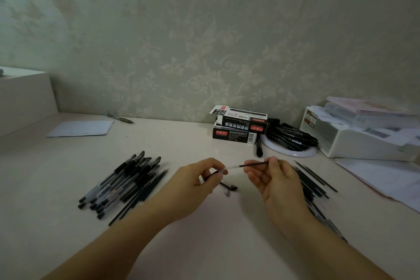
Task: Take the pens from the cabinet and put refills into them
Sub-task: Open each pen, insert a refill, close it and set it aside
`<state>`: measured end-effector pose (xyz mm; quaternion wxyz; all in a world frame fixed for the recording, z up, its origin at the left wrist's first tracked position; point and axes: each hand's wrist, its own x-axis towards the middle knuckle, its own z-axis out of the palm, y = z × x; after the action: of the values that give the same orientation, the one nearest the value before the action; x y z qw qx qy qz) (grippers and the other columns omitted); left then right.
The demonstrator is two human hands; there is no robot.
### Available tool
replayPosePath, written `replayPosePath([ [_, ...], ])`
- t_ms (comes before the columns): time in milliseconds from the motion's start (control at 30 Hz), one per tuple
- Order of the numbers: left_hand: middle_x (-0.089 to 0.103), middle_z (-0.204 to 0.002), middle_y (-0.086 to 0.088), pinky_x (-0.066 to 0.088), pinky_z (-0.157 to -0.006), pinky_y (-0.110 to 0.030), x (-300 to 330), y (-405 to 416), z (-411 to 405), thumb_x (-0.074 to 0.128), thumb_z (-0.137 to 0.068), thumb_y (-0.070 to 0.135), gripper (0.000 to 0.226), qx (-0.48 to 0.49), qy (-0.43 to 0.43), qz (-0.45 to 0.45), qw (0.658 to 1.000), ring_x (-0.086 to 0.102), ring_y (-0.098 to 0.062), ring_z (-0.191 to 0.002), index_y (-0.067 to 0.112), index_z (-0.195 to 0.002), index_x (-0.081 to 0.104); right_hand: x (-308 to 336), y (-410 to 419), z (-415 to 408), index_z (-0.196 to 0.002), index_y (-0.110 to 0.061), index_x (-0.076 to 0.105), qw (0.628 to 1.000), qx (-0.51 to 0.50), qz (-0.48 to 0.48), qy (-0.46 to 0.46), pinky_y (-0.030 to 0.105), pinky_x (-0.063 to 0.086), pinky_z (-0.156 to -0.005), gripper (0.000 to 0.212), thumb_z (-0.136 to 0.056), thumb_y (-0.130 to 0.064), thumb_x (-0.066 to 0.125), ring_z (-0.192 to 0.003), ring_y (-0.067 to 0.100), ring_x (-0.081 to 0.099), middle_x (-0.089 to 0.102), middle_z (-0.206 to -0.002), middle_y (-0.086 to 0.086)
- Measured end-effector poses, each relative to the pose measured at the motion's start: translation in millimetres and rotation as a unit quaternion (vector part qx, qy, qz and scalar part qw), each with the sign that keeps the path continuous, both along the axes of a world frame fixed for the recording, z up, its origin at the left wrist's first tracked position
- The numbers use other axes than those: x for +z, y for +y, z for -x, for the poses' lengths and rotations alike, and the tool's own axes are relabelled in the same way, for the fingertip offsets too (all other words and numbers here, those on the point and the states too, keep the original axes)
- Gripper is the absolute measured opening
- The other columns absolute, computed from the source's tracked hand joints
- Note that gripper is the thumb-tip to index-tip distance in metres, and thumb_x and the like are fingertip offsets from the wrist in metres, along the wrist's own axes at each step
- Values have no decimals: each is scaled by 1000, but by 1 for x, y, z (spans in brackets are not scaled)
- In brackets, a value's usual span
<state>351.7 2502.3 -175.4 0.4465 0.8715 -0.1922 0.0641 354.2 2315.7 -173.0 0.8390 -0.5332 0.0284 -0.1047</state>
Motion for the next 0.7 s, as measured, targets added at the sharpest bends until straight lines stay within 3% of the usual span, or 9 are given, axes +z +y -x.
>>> replayPosePath([
  [133,56,-65,15,35,-48,-15,1,0,0,50,-96,37,14,-9,-1,13,1000,40,-3,-48,45,-96,61,-4,-1,-2,-109,1,52,1000,0,-3,-2,19,57,-58,29,-107,-22,34,-71,19,74,76,-78,12],
  [500,57,-68,13,36,-51,-18,1,1,2,50,-96,35,15,-20,-6,7,1000,41,-8,-52,44,-96,62,-5,-7,-7,-98,-4,54,999,8,41,-22,22,58,-60,25,-106,-22,38,-72,22,74,75,-84,17],
  [600,58,-71,13,35,-50,-16,0,0,3,51,-95,38,13,-21,-21,-23,999,41,-7,-52,43,-96,62,-5,-8,-5,-95,-8,65,989,29,139,-47,20,57,-64,21,-101,-21,49,-74,18,72,75,-87,11],
  [700,58,-70,12,36,-50,-13,-1,-1,3,52,-95,37,12,-24,-26,-18,999,42,-3,-52,42,-97,63,-6,-2,2,-87,-28,76,943,73,319,-65,12,52,-66,15,-93,-28,61,-75,2,67,75,-88,-7],
])
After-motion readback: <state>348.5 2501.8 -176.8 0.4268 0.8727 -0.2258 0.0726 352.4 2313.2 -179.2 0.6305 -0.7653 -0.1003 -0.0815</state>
